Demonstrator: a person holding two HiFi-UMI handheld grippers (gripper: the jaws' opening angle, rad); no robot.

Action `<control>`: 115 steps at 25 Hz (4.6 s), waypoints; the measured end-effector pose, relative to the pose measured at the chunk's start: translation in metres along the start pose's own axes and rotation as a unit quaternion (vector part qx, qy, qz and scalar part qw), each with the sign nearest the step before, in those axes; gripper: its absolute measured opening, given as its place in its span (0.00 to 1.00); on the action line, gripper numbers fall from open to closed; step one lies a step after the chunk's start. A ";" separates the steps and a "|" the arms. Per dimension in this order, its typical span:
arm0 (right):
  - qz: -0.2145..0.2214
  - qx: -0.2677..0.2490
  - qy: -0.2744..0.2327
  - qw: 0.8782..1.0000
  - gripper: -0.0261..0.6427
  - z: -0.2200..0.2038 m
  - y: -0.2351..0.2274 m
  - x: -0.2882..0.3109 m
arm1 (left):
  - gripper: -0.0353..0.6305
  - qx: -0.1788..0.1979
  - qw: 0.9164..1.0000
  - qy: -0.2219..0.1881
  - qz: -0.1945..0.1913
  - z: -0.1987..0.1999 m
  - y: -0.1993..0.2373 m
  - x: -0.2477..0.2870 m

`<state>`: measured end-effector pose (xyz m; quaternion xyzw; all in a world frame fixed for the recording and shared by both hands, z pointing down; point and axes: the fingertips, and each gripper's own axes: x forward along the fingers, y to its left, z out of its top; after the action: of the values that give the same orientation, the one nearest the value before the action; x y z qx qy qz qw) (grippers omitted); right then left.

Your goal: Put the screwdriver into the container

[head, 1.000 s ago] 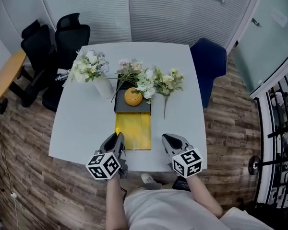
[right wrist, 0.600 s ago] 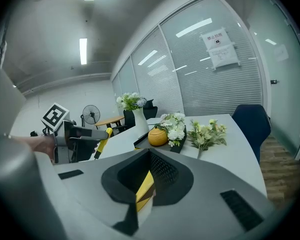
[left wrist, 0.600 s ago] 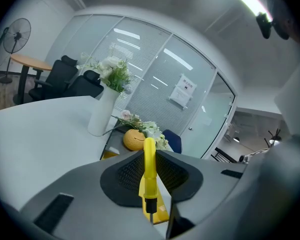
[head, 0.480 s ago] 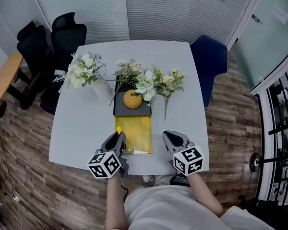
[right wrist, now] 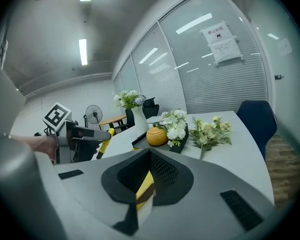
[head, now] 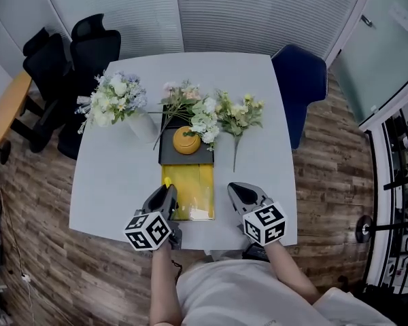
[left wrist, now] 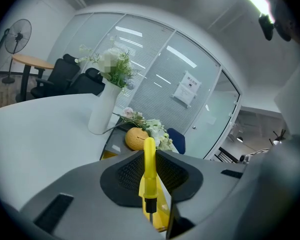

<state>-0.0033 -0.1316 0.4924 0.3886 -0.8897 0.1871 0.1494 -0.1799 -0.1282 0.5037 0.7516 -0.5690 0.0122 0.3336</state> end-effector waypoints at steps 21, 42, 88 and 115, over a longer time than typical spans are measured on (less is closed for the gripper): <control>-0.003 0.023 0.034 0.999 0.06 -0.016 -0.038 0.028 | 0.17 -0.017 0.999 0.044 0.012 -0.022 0.019 0.048; -0.007 0.045 0.073 0.996 0.06 -0.037 -0.062 0.063 | 0.17 -0.024 0.991 0.134 0.020 -0.074 0.045 0.096; -0.002 0.032 0.042 0.999 0.06 -0.022 -0.047 0.040 | 0.16 0.060 0.987 0.137 0.064 -0.067 0.034 0.083; 0.009 -0.010 -0.036 0.999 0.06 0.013 0.008 -0.015 | 0.08 0.109 0.992 0.014 0.063 -0.018 -0.016 -0.018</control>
<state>-0.0014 -0.1227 0.4734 0.3859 -0.8997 0.1652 0.1197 -0.1658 -0.1014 0.5021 0.7460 -0.6057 0.1051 0.2560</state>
